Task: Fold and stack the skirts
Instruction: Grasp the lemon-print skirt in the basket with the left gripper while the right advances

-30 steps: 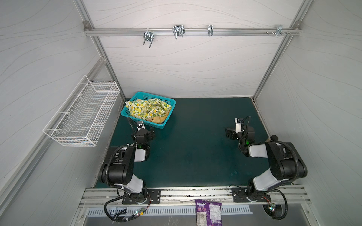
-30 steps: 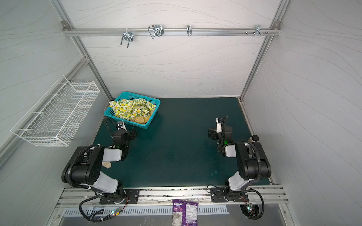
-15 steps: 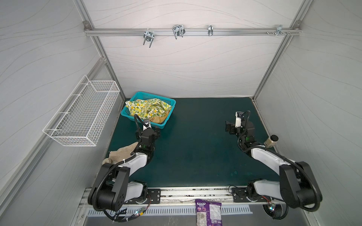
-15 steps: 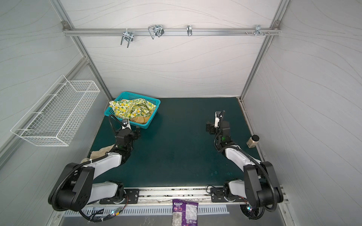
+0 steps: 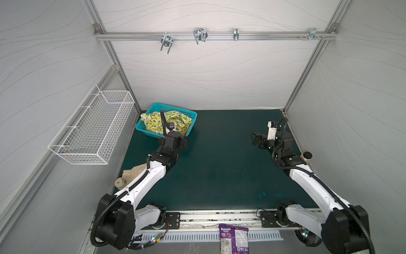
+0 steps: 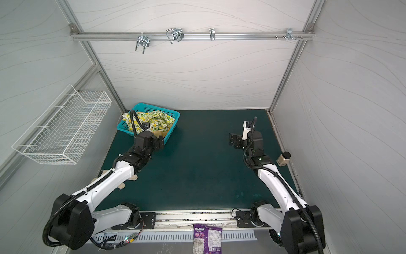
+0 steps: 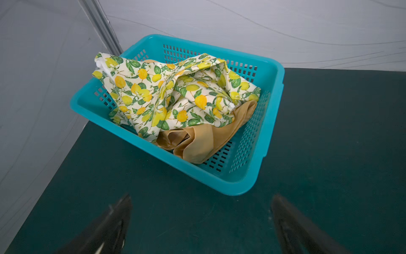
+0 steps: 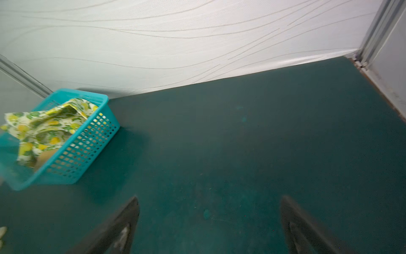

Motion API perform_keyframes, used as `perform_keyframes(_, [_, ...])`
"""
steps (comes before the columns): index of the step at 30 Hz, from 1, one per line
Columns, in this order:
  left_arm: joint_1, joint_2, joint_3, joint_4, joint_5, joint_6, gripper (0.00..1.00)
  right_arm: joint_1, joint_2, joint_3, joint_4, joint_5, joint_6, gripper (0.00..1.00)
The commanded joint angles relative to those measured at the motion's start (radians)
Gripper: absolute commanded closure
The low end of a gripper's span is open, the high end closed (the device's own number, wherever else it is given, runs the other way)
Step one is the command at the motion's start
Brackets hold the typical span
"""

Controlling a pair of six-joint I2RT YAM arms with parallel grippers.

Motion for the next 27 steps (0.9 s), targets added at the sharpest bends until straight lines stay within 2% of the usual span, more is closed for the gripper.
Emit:
perform_keyframes(1, [-0.003,0.024,0.126,-0.147,0.072,-0.103,0.01,0.007,0.014,0.080,-0.147,-0.111,0.088,0.01])
perform_keyframes(3, [-0.003,0.057,0.192,-0.183,0.061,-0.125,0.01,0.008,0.016,0.106,-0.166,-0.137,0.101,0.01])
perform_keyframes(8, [0.000,0.204,0.394,-0.291,-0.048,-0.134,0.01,0.009,0.013,0.150,-0.201,-0.191,0.117,0.01])
perform_keyframes(10, [0.008,0.270,0.468,-0.330,-0.050,-0.122,0.01,0.010,0.009,0.158,-0.207,-0.206,0.129,0.01])
perform_keyframes(13, [0.046,0.365,0.570,-0.387,0.001,-0.133,0.01,0.011,0.015,0.169,-0.221,-0.229,0.141,0.01])
perform_keyframes(18, [0.140,0.476,0.642,-0.396,0.114,-0.144,0.01,0.011,0.008,0.173,-0.233,-0.262,0.159,0.01])
perform_keyframes(27, [0.251,0.664,0.741,-0.425,0.170,-0.108,0.05,0.013,-0.023,0.135,-0.218,-0.276,0.186,0.01])
